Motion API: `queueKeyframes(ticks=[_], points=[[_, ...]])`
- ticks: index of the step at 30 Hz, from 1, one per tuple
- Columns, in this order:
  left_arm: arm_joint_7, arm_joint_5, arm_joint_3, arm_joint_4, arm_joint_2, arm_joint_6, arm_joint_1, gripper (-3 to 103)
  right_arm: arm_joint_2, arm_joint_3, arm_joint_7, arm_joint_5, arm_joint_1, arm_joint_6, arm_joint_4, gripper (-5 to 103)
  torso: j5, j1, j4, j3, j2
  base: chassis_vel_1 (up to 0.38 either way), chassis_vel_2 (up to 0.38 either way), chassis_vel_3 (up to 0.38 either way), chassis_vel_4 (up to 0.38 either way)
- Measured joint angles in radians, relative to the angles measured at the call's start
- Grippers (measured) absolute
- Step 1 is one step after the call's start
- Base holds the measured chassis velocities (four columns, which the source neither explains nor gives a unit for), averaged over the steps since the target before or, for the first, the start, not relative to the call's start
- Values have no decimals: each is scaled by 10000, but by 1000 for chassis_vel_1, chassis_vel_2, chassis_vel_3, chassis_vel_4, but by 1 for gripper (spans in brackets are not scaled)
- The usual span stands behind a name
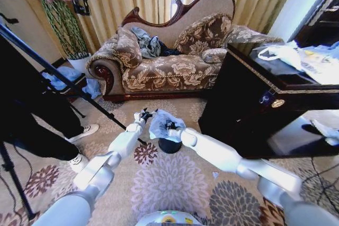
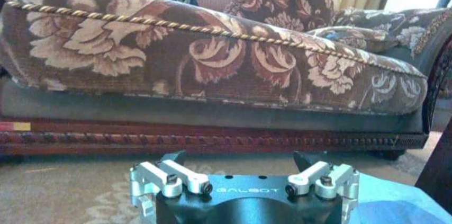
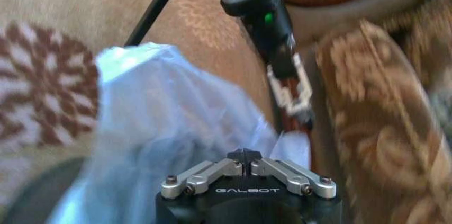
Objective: Place a garbage bag over the trash bin.
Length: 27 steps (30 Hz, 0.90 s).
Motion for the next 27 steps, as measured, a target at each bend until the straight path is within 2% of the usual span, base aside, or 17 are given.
queueKeyframes(ticks=[1, 4, 5, 6, 8, 9, 11, 13, 14, 18, 21, 23, 24, 27], points=[[0, 0, 0, 0, 0, 0, 0, 100, 0, 0, 0, 0, 0, 0, 0, 0, 0, 0, 0, 0, 0, 0, 0, 0, 0], [173, -143, -110, -57, 93, -21, 59, 100, 641, 80, -979, -2009, 477, 1305, -951, 0, 4, 1, 4, 0, 0, 0, 0, 0, 0], [173, -143, -110, -57, 93, -21, 59, 100, 641, 80, -979, -2009, 477, 1305, -951, 0, 4, 1, 4, 0, 0, 0, 0, 0, 0], [207, -172, -158, -58, 107, -24, 60, 100, 696, 99, -1150, -2445, 564, 1673, -1098, 0, 3, 0, 4, 1, 0, 0, 0, 0, 0], [262, -197, -272, -84, 116, -32, 71, 100, 724, 331, -1575, -3931, 706, 2869, -1358, 0, 4, 0, 0, 0, 0, 0, 0, 0, 0], [262, -197, -272, -84, 116, -32, 71, 100, 724, 331, -1575, -3931, 706, 2869, -1358, 0, 4, 0, 0, 0, 0, 0, 0, 0, 0], [305, -206, -373, -198, 136, -36, 139, 100, 552, 477, -1721, -5354, 835, 3800, -1382, 0, 4, 1, -1, 1, -1, 0, 0, 0, 0], [372, -254, -425, -256, 167, -41, 199, 100, 430, 542, -1748, -6343, 963, 4445, -1398, 0, 4, 0, -5, 0, 0, 0, 0, 0, 0], [372, -254, -425, -256, 167, -41, 199, 100, 430, 542, -1748, -6343, 963, 4445, -1398, 0, 4, 0, -5, 0, 0, 0, 0, 0, 0], [486, -464, -491, -437, 224, -53, 392, 100, 513, 597, -1743, -7597, 1079, 5449, -1791, 0, 2, 1, -1, 0, 0, 0, 0, 0, 0], [515, -698, -529, -786, 338, -27, 544, 100, 667, 580, -1725, -7972, 1117, 5755, -2024, 0, 4, 0, -2, 0, 0, 0, 0, 0, 0], [450, -1396, -589, -1771, 660, 322, 945, 100, 947, 588, -1662, -8482, 1192, 6237, -2492, 0, 3, 0, -5, 0, 0, 0, 0, 0, 0], [450, -1396, -589, -1771, 660, 322, 945, 100, 947, 588, -1662, -8482, 1192, 6237, -2492, 0, 3, 0, -5, 0, 0, 0, 0, 0, 0], [76, -2506, -854, -3859, 1553, 1205, 1820, 100, 1434, 580, -1597, -8908, 1397, 6736, -3283, 0, -3, 0, 0, 0, 0, 0, 0, 0, 0]])
